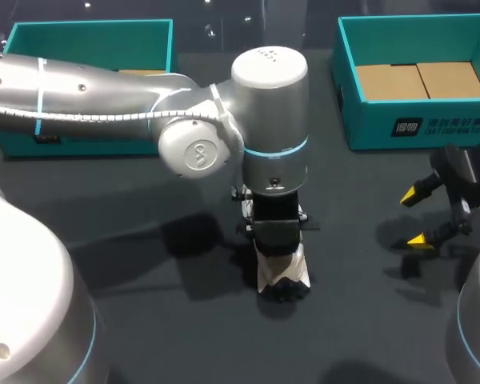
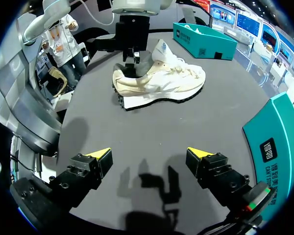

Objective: Take the shoe out of the shoebox, open the shoe tongue, remove and reinsert the insole, then place the shoe into the shoebox

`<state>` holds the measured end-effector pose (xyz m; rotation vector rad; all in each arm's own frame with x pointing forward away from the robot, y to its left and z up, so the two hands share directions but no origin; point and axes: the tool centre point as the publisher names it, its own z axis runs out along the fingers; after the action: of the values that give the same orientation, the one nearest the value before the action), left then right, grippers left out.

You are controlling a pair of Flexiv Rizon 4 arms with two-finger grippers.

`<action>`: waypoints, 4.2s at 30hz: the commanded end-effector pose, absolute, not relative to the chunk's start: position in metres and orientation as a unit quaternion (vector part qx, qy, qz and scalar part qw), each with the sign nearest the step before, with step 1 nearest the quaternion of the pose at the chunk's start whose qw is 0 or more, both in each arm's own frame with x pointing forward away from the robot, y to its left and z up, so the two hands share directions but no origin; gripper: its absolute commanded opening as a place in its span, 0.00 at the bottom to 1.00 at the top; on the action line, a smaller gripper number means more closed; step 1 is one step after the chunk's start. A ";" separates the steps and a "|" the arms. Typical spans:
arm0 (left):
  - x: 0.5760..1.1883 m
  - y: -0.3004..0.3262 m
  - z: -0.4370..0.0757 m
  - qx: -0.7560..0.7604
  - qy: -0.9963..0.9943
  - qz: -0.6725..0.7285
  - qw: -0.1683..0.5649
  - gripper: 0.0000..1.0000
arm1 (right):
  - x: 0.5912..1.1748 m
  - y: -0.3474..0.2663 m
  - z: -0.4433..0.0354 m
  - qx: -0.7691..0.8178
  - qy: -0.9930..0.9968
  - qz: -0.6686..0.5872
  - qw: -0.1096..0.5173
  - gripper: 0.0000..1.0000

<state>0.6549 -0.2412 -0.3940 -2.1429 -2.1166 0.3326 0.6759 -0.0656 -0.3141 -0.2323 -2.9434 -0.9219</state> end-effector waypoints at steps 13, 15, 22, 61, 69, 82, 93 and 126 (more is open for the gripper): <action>0.669 -0.242 -0.353 -0.706 -0.700 0.106 -0.025 0.00 | 0.675 -0.066 -0.314 -0.075 -0.951 -0.297 0.024 1.00; 0.672 -0.243 -0.345 -0.705 -0.701 0.100 -0.039 0.00 | 0.675 -0.066 -0.314 -0.075 -0.951 -0.297 0.024 1.00; 0.689 -0.246 -0.342 -0.698 -0.709 0.073 -0.063 0.00 | 0.675 -0.066 -0.314 -0.075 -0.951 -0.297 0.024 1.00; 0.728 -0.246 -0.347 -0.665 -0.743 0.034 -0.066 1.00 | 0.675 -0.066 -0.314 -0.075 -0.951 -0.297 0.024 1.00; 0.740 -0.246 -0.342 -0.663 -0.745 0.042 -0.060 1.00 | 0.675 -0.066 -0.314 -0.075 -0.951 -0.297 0.024 1.00; 0.764 -0.238 -0.322 -0.653 -0.753 0.033 -0.071 0.81 | 0.675 -0.066 -0.314 -0.075 -0.951 -0.297 0.024 1.00; 0.789 -0.225 -0.283 -0.644 -0.759 0.056 -0.078 0.57 | 0.675 -0.066 -0.314 -0.075 -0.951 -0.297 0.024 1.00; 0.737 -0.237 -0.317 -0.673 -0.728 0.131 0.017 0.36 | 0.675 -0.066 -0.314 -0.075 -0.951 -0.297 0.024 1.00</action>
<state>0.7372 -0.2306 -0.3017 -2.0896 -2.2647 0.4033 0.6756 -0.0657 -0.3140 -0.2324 -2.9437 -0.9221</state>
